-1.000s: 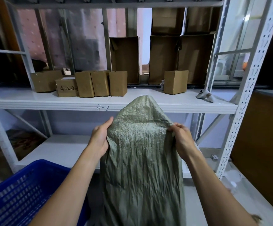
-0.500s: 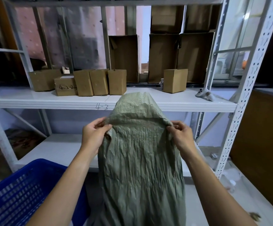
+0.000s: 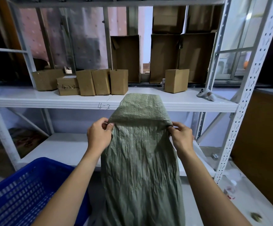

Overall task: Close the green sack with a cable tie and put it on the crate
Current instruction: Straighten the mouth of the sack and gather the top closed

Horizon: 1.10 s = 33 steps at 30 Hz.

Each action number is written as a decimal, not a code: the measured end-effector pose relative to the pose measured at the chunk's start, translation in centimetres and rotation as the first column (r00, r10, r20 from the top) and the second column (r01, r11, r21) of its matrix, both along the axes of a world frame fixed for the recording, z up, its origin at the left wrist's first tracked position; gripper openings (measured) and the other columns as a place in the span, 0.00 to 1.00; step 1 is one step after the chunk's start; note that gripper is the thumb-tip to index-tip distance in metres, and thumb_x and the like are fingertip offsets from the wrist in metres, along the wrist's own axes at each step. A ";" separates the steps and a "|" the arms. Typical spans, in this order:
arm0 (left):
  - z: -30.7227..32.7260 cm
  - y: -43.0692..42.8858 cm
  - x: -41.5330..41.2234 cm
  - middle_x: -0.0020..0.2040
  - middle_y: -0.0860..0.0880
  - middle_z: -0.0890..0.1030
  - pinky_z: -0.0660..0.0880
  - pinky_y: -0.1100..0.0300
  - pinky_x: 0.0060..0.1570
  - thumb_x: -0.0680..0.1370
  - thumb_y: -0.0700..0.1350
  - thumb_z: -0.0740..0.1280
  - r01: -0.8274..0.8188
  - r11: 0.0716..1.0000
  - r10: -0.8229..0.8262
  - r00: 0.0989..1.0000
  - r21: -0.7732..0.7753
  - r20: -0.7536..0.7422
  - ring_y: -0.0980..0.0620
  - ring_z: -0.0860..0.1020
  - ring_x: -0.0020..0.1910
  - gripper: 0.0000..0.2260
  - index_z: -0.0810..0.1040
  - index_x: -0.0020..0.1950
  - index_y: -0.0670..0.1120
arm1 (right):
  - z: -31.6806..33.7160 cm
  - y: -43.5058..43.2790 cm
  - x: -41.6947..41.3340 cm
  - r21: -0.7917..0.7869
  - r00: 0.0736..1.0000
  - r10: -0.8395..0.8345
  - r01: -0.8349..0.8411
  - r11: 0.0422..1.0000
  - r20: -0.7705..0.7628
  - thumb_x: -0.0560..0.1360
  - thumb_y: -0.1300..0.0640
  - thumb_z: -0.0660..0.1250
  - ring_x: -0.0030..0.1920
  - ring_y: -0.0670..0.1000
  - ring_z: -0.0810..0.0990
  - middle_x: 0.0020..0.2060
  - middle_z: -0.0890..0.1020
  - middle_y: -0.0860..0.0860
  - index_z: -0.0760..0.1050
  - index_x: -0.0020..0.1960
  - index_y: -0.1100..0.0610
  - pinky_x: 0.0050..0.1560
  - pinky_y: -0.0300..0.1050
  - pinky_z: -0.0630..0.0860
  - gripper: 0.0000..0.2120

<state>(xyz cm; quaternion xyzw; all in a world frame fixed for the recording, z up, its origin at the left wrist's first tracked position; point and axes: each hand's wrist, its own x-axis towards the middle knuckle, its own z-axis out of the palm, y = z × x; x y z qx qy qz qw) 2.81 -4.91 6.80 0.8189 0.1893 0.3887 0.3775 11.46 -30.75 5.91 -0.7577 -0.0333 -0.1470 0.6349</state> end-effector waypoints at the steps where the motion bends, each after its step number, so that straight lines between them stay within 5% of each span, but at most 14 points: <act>1: -0.1 0.1 0.2 0.45 0.45 0.84 0.77 0.51 0.46 0.78 0.47 0.71 0.068 0.987 -0.066 0.998 -0.143 0.016 0.43 0.81 0.44 0.04 0.81 0.48 0.47 | 0.0 -0.1 0.1 0.070 0.998 0.035 -0.032 0.997 -0.045 0.71 0.55 0.71 0.39 0.54 0.82 0.37 0.85 0.52 0.83 0.48 0.53 0.48 0.52 0.78 0.07; 6: -0.6 -0.4 0.7 0.44 0.44 0.82 0.77 0.49 0.42 0.80 0.43 0.69 0.208 0.751 -0.195 0.977 -0.627 0.090 0.45 0.79 0.41 0.04 0.79 0.45 0.48 | -0.2 0.0 0.4 0.285 0.960 0.190 -0.127 0.950 -0.205 0.77 0.62 0.68 0.35 0.52 0.74 0.34 0.78 0.54 0.78 0.42 0.59 0.40 0.45 0.69 0.05; 9: -0.5 -0.7 1.0 0.43 0.45 0.83 0.75 0.60 0.37 0.81 0.41 0.66 0.248 0.587 -0.223 0.965 -0.771 0.141 0.48 0.79 0.36 0.04 0.80 0.53 0.45 | -0.4 0.1 0.1 0.380 0.917 0.318 -0.211 0.901 -0.243 0.80 0.61 0.65 0.47 0.55 0.81 0.44 0.84 0.59 0.81 0.51 0.65 0.50 0.46 0.75 0.09; 11: -0.5 -0.7 1.1 0.46 0.42 0.84 0.77 0.59 0.38 0.82 0.40 0.64 0.284 0.492 -0.260 0.950 -0.823 0.172 0.47 0.82 0.39 0.08 0.81 0.56 0.40 | -0.4 0.0 0.0 0.472 0.876 0.417 -0.269 0.840 -0.243 0.82 0.62 0.59 0.55 0.58 0.82 0.54 0.84 0.62 0.79 0.58 0.68 0.62 0.51 0.76 0.14; 13: -0.5 -0.8 1.0 0.47 0.40 0.85 0.80 0.55 0.40 0.82 0.41 0.64 0.302 0.445 -0.289 0.940 -0.843 0.184 0.45 0.84 0.41 0.09 0.81 0.55 0.37 | -0.5 -0.2 0.0 0.534 0.837 0.492 -0.311 0.787 -0.239 0.82 0.61 0.54 0.56 0.58 0.83 0.55 0.84 0.61 0.80 0.59 0.65 0.63 0.54 0.75 0.17; 20: -1.5 -1.3 0.9 0.54 0.40 0.83 0.72 0.39 0.67 0.80 0.41 0.65 0.247 0.524 -0.251 0.959 -0.815 0.129 0.38 0.80 0.60 0.06 0.81 0.51 0.40 | -0.5 -0.3 -0.5 0.664 0.783 0.601 -0.366 0.652 -0.158 0.76 0.59 0.55 0.40 0.56 0.82 0.40 0.84 0.58 0.79 0.47 0.62 0.48 0.50 0.75 0.14; 22: -1.8 -1.8 0.9 0.56 0.40 0.84 0.72 0.39 0.67 0.81 0.44 0.66 0.261 0.511 -0.256 0.956 -0.819 0.145 0.40 0.80 0.59 0.09 0.80 0.55 0.40 | -0.3 0.1 -0.7 0.628 0.803 0.582 -0.389 0.674 -0.128 0.66 0.60 0.59 0.35 0.55 0.76 0.32 0.78 0.55 0.73 0.37 0.59 0.41 0.48 0.72 0.05; 24: -1.8 -2.4 0.7 0.56 0.40 0.84 0.74 0.42 0.64 0.81 0.46 0.66 0.305 0.493 -0.296 0.939 -0.815 0.173 0.41 0.82 0.58 0.13 0.79 0.60 0.39 | -0.3 0.5 -0.6 0.518 0.845 0.518 -0.386 0.763 -0.133 0.58 0.61 0.66 0.36 0.55 0.73 0.32 0.74 0.55 0.71 0.35 0.57 0.39 0.48 0.69 0.07; 27: -1.5 -2.6 0.2 0.54 0.44 0.85 0.71 0.45 0.69 0.70 0.53 0.77 0.423 0.528 -0.442 0.877 -0.736 0.187 0.43 0.81 0.61 0.21 0.81 0.56 0.40 | -0.4 0.8 -0.6 0.419 0.887 0.431 -0.332 0.845 -0.166 0.62 0.59 0.70 0.39 0.56 0.76 0.35 0.77 0.57 0.75 0.44 0.59 0.41 0.50 0.72 0.11; 29: -1.5 -2.5 0.2 0.52 0.43 0.85 0.71 0.45 0.69 0.64 0.46 0.80 0.431 0.573 -0.437 0.880 -0.697 0.185 0.40 0.80 0.61 0.25 0.79 0.57 0.39 | -0.2 0.9 -0.9 0.356 0.903 0.391 -0.311 0.881 -0.179 0.69 0.61 0.69 0.39 0.56 0.76 0.37 0.77 0.58 0.73 0.49 0.59 0.42 0.51 0.72 0.10; 33: -1.5 -2.4 0.0 0.51 0.43 0.85 0.78 0.55 0.59 0.73 0.38 0.76 0.377 0.687 -0.358 0.920 -0.621 0.161 0.45 0.84 0.54 0.18 0.77 0.60 0.39 | -0.5 0.8 -1.1 0.167 0.947 0.302 -0.283 0.945 -0.107 0.77 0.62 0.64 0.35 0.52 0.74 0.36 0.75 0.55 0.71 0.52 0.59 0.36 0.46 0.70 0.05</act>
